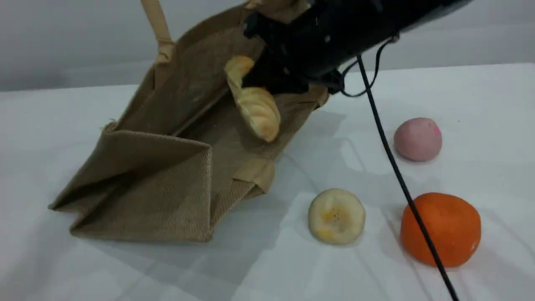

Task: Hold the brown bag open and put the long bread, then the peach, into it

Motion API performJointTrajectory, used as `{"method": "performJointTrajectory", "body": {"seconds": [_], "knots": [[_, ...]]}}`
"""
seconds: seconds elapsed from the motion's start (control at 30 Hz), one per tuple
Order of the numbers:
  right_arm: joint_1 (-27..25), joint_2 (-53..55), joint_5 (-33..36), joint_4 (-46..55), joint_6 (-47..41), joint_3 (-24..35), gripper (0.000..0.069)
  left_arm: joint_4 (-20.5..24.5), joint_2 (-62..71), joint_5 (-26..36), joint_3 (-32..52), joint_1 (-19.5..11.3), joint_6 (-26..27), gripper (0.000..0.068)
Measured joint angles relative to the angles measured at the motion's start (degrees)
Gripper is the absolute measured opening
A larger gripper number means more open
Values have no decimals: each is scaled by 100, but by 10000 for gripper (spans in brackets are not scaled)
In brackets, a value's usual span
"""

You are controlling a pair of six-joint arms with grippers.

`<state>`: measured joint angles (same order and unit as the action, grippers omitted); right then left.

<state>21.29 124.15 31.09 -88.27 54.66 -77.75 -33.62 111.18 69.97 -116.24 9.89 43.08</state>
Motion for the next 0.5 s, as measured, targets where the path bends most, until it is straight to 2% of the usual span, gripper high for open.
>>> {"method": "performJointTrajectory", "body": {"seconds": [0.1,0.17,0.23,0.37,0.5], "knots": [[29,116,45,-144,-5,-7,77,0,0,0,0,0,-5,99],[48,116,122,-202,1,-54,120,0,0,0,0,0,-5,99],[48,116,248,-241,59,-124,206,0,0,0,0,0,-5,99],[48,99,458,-289,75,-183,419,0,0,0,0,0,-5,99],[-13,38,757,-252,136,-211,574,14,0,5,0,0,-5,99]]}}
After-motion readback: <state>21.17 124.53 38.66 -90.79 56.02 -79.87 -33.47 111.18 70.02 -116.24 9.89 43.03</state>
